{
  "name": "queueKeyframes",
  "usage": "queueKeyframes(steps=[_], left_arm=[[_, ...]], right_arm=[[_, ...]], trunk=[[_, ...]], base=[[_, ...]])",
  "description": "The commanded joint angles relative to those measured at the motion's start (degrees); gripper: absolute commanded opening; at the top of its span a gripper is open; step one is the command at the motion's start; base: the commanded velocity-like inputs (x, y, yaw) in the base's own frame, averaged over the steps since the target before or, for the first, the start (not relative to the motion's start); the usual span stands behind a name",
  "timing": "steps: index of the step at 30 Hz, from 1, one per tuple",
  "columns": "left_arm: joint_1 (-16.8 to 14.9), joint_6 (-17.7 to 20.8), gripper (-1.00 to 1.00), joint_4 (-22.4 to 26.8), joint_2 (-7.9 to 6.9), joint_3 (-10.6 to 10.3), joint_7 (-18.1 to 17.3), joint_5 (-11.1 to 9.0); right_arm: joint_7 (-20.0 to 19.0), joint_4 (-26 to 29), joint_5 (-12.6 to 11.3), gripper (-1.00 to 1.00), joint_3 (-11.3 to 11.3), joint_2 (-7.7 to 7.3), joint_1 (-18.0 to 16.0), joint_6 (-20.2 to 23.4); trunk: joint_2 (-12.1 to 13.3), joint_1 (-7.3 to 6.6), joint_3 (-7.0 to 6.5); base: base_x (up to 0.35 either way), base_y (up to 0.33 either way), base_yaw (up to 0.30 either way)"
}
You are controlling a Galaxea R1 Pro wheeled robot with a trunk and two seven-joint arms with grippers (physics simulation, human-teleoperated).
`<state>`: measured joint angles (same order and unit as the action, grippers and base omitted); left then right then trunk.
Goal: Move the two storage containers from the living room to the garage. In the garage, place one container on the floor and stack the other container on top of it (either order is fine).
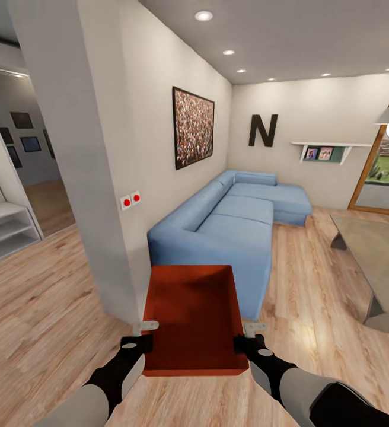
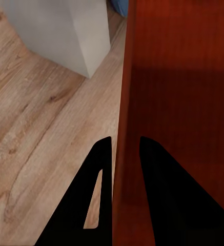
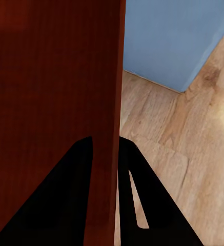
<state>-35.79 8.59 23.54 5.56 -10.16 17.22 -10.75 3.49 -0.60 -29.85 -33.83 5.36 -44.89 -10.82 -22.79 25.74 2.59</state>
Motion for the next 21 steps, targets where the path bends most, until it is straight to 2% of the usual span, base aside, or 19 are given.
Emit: queueKeyframes(steps=[1, 21], left_arm=[[-0.1, -2.3, -1.0, 0.3, -0.08, 2.2, 1.1, 1.2], [-0.1, -2.3, -1.0, 0.3, -0.03, 2.2, 1.1, 1.2]], right_arm=[[0.1, -1.0, -0.5, -1.0, 0.7, 0.0, 0.0, -0.2], [0.1, -1.0, -0.5, -1.0, 0.7, 0.0, 0.0, -0.2]], trunk=[[-0.1, 0.04, 0.04], [-0.1, 0.04, -1.7]], base=[[0.0, 0.0, 0.0], [0.0, 0.0, 0.0]])
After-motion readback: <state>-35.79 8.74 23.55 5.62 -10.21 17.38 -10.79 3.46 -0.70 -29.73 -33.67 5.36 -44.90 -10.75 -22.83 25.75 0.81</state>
